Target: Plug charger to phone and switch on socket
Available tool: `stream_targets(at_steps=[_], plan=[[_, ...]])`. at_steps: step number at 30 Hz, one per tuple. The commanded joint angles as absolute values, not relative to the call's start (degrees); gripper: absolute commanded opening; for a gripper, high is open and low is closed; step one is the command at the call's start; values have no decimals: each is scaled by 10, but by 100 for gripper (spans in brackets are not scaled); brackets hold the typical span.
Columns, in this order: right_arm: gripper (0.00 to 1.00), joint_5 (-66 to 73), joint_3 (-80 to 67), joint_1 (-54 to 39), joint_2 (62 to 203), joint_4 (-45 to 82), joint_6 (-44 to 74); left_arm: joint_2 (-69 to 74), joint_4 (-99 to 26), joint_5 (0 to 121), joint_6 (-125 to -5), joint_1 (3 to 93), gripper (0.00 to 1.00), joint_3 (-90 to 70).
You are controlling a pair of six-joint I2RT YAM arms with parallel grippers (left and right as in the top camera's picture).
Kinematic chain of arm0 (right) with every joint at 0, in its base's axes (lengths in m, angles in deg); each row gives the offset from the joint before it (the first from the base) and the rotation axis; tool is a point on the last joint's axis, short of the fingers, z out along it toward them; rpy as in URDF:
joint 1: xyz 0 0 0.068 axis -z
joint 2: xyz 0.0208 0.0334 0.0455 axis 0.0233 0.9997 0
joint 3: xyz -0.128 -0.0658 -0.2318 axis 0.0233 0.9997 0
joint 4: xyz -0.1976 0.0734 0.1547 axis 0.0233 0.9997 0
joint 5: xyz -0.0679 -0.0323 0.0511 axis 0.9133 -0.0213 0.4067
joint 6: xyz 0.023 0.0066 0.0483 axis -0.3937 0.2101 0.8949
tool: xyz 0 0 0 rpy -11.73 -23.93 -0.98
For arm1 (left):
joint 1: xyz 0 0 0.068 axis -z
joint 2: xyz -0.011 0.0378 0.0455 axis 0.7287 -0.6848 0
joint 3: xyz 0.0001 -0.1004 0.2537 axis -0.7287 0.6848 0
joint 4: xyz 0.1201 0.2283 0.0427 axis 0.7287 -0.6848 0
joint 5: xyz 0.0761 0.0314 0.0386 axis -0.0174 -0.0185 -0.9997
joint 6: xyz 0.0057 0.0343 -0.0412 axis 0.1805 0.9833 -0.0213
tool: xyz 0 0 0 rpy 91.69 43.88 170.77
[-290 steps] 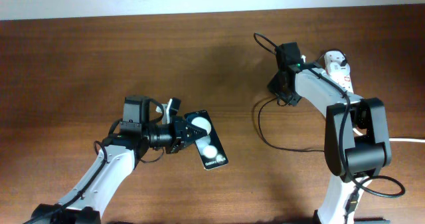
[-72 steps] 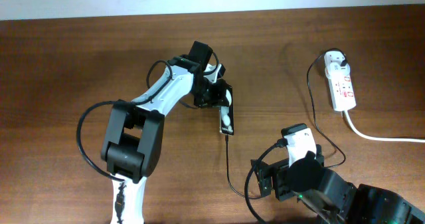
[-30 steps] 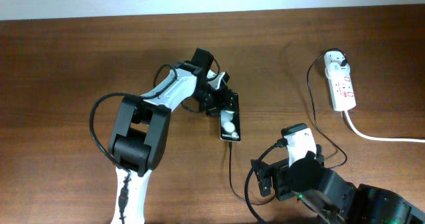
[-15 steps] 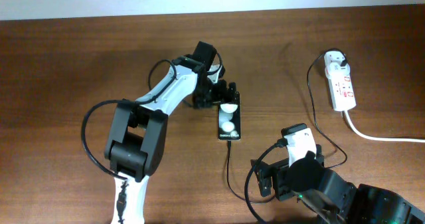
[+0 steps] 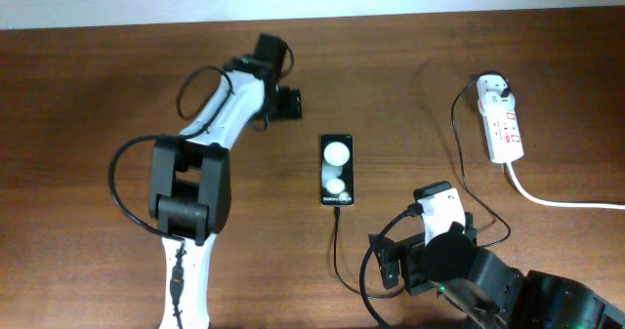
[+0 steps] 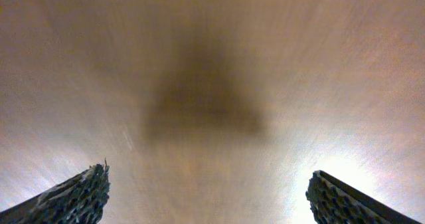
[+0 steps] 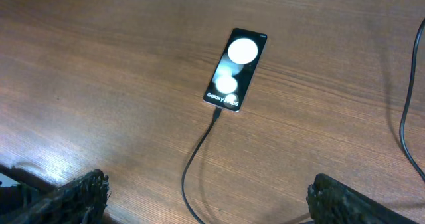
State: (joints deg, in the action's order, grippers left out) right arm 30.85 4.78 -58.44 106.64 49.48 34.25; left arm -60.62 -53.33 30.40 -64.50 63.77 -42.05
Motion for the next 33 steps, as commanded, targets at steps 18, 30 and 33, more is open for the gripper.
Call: stream_targets(at_steps=[18, 30, 33], plan=[[99, 316, 43, -583, 1065, 495, 347, -431, -807, 165, -436, 582, 99, -1087], [99, 316, 43, -583, 1065, 495, 347, 112, -384, 173, -434, 582, 99, -286], [99, 316, 43, -583, 1065, 495, 347, 286, -174, 173, -404, 582, 99, -39]])
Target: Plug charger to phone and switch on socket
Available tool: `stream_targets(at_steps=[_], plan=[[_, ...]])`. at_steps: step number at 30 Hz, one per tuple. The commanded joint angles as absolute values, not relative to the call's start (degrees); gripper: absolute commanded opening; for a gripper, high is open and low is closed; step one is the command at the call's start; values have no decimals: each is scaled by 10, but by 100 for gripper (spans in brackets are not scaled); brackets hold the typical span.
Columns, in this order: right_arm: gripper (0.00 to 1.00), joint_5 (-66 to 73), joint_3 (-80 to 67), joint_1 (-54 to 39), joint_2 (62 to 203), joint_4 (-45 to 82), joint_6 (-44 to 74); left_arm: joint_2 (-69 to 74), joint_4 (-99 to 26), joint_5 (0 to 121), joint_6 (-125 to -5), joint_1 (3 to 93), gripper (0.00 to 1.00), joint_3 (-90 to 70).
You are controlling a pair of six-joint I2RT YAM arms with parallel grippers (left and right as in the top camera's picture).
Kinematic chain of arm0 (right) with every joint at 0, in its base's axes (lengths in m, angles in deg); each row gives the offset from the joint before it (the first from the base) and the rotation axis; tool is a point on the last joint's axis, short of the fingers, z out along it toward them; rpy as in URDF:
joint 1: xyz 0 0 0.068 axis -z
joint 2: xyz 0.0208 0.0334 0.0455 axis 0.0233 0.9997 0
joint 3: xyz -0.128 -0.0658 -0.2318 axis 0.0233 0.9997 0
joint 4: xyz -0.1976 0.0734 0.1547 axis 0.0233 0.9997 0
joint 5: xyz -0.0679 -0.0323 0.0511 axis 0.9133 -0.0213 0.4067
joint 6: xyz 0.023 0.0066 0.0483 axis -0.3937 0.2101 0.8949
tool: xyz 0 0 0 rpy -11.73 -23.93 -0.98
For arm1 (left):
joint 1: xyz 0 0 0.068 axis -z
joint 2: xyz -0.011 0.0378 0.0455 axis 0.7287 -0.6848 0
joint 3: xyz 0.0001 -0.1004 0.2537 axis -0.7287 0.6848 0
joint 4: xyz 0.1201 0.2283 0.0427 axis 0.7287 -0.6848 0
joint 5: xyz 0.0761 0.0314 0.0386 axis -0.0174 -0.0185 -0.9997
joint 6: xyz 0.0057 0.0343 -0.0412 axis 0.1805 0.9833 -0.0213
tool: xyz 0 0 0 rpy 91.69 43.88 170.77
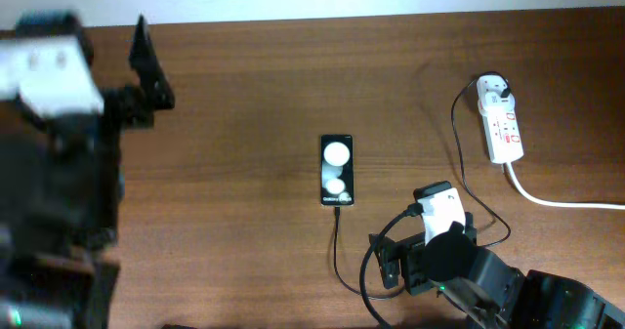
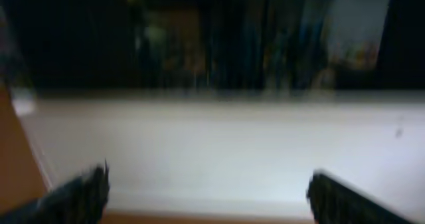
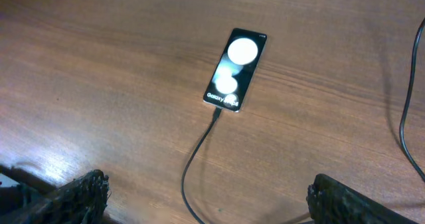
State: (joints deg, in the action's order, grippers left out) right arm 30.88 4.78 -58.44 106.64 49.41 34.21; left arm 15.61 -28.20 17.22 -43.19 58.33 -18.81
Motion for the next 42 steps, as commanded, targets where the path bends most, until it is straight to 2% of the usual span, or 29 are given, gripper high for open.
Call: stream_targets(at_steps=[1, 5, 9, 21, 25, 31, 38, 42], plan=[[99, 316, 43, -583, 1065, 495, 347, 336, -120, 174, -404, 582, 99, 18], [99, 316, 43, -583, 1065, 495, 347, 505, 7, 174, -405, 582, 99, 149], [99, 316, 43, -583, 1065, 495, 347, 599, 10, 174, -405, 582, 99, 157], [99, 316, 43, -583, 1065, 495, 347, 736, 1, 170, -405, 582, 99, 157], [99, 316, 43, -583, 1065, 495, 347, 736, 4, 150, -405, 582, 99, 159], [99, 316, 43, -583, 1065, 495, 347, 736, -45, 150, -405, 582, 99, 160], [99, 316, 43, -583, 1065, 495, 347, 735, -272, 145, -405, 582, 99, 164], [99, 316, 43, -583, 1065, 495, 347, 735, -309, 146, -405, 582, 99, 194]])
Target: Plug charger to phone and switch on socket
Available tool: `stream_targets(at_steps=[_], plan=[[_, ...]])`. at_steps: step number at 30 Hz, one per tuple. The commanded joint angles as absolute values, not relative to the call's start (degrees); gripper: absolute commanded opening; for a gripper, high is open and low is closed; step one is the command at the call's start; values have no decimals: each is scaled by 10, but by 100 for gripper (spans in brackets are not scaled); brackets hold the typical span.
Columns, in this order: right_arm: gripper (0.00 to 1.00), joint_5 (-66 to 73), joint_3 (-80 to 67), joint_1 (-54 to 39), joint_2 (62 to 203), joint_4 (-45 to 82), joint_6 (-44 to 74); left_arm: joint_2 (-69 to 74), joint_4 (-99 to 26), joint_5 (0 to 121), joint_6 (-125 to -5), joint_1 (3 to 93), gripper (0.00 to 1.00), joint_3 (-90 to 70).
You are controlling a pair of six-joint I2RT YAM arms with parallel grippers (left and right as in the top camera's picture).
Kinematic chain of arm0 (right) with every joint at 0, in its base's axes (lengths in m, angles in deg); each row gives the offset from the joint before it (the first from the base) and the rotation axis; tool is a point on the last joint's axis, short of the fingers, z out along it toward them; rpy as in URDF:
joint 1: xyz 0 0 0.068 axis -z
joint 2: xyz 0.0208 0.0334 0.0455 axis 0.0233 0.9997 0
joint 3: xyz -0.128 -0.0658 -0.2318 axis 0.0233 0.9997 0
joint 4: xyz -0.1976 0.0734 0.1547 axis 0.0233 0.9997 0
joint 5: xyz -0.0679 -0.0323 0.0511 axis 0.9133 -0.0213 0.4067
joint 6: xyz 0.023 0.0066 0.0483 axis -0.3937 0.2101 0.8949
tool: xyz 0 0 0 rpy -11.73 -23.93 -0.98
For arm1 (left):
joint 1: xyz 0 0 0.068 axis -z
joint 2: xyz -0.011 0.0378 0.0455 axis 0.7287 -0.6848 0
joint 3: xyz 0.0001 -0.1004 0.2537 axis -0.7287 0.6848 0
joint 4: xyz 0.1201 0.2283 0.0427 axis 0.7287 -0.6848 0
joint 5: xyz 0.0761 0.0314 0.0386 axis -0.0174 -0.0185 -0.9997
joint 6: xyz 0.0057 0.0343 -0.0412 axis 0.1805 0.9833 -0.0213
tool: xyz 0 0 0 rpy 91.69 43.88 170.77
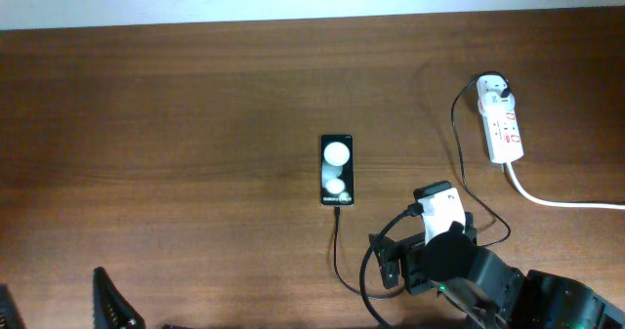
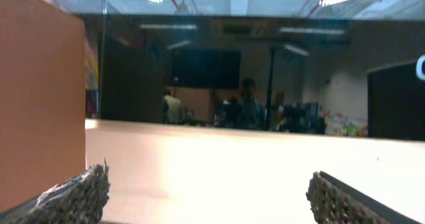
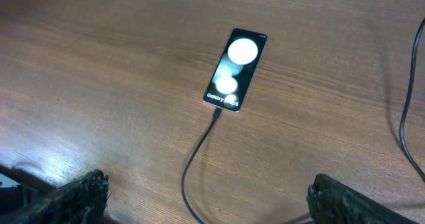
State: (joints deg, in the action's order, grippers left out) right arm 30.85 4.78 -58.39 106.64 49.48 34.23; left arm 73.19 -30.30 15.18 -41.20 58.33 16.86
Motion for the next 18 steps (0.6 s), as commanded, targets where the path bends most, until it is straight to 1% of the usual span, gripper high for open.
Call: stream_targets(at_steps=[1, 4, 7, 9, 15, 18], plan=[[99, 316, 43, -583, 1065, 495, 347, 735, -309, 146, -405, 582, 99, 210], [99, 316, 43, -583, 1065, 495, 347, 735, -296, 146, -416, 582, 99, 286], [99, 316, 43, -583, 1065, 495, 347, 735, -233, 146, -423, 582, 99, 363], [99, 316, 43, -583, 1065, 495, 347, 735, -162, 156, -423, 582, 99, 429], [99, 316, 43, -583, 1065, 495, 347, 735, -55, 180, -425, 582, 99, 564], [99, 316, 43, -583, 1065, 495, 347, 735, 22, 181, -425, 582, 99, 638]])
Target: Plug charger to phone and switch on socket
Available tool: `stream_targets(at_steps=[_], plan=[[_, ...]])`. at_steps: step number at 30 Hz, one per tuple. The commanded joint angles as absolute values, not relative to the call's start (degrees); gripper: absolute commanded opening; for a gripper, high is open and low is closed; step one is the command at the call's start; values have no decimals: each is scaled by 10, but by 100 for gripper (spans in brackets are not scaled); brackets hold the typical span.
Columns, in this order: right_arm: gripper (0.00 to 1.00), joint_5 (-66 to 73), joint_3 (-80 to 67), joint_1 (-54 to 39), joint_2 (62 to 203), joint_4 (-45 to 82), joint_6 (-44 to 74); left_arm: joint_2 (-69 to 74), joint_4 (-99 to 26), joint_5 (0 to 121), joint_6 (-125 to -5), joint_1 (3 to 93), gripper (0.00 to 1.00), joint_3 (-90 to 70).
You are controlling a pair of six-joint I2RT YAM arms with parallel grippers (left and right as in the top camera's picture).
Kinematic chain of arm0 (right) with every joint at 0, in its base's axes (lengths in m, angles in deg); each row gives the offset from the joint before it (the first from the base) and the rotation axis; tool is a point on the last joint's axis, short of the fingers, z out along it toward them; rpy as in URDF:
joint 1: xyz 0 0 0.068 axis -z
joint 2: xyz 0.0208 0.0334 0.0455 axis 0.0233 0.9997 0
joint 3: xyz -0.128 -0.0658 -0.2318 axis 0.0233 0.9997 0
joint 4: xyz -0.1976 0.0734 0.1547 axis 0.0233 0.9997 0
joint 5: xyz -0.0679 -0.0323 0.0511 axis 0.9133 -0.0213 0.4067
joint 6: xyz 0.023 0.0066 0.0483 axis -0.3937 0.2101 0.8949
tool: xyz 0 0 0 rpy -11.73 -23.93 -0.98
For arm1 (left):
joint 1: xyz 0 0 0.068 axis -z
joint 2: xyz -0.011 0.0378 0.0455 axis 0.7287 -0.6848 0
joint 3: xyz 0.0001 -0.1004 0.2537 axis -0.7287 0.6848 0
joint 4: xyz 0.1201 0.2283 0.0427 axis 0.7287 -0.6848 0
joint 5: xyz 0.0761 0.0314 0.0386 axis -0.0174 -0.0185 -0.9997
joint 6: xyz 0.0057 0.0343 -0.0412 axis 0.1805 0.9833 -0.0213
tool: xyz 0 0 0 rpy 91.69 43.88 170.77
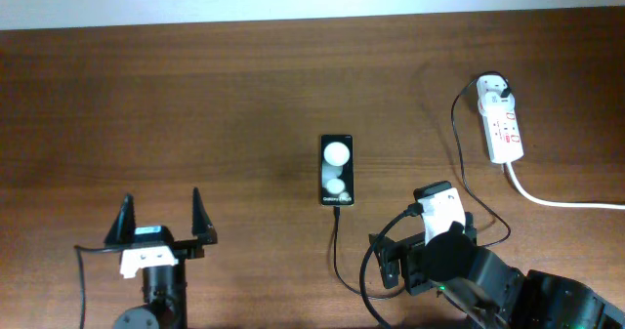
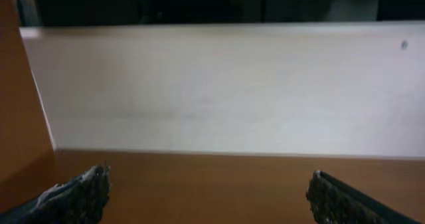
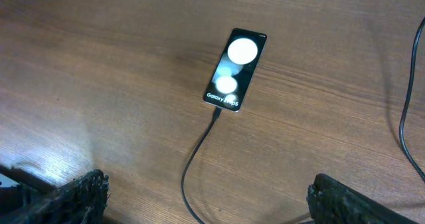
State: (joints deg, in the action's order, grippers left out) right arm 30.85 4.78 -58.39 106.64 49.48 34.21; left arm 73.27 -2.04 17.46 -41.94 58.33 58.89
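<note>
The black phone (image 1: 336, 170) lies flat mid-table, screen lit, seen also as the phone (image 3: 235, 69) in the right wrist view. A black charger cable (image 1: 336, 246) is plugged into its near end and runs as the cable (image 3: 196, 164) toward me. The white socket strip (image 1: 501, 122) with a plug in it sits at the far right. My left gripper (image 1: 161, 224) is open at the near left edge, its fingers (image 2: 76, 197) framing bare table and wall. My right gripper (image 3: 209, 197) is open and empty, low at the near edge.
A white mains lead (image 1: 557, 197) leaves the socket strip toward the right edge. The black cable (image 1: 457, 143) loops from the strip down to my right arm (image 1: 444, 246). A pale wall (image 2: 219, 84) stands beyond the table's far edge.
My left arm was almost out of the overhead view at the bottom left. It now stands at the near left edge with its open fingers pointing at the far wall. Nothing else moved.
My left gripper was open, low over the table left of the phone's far end. Then it was raised at the far left, later nearly gone from the overhead view, and now sits at the near left edge. Phone, cable, socket strip and right arm stayed put.
</note>
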Motion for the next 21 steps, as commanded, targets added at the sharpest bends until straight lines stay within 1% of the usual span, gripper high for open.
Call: stream_targets(at_steps=[1, 3, 5, 8, 10, 11, 21], plan=[[99, 316, 43, -583, 1065, 495, 347, 735, 39, 181, -425, 582, 99, 650], [99, 316, 43, -583, 1065, 495, 347, 735, 57, 199, -425, 582, 99, 677], [99, 316, 43, -583, 1065, 495, 347, 735, 32, 224, -425, 582, 99, 694], [99, 316, 43, -583, 1065, 495, 347, 735, 20, 224, -425, 582, 99, 694], [98, 316, 43, -583, 1065, 495, 347, 735, -53, 226, -425, 582, 99, 694], [99, 316, 43, -583, 1065, 495, 347, 731, -63, 225, -425, 582, 99, 693], [99, 316, 43, -583, 1065, 495, 347, 729, -65, 226, -425, 582, 99, 693]])
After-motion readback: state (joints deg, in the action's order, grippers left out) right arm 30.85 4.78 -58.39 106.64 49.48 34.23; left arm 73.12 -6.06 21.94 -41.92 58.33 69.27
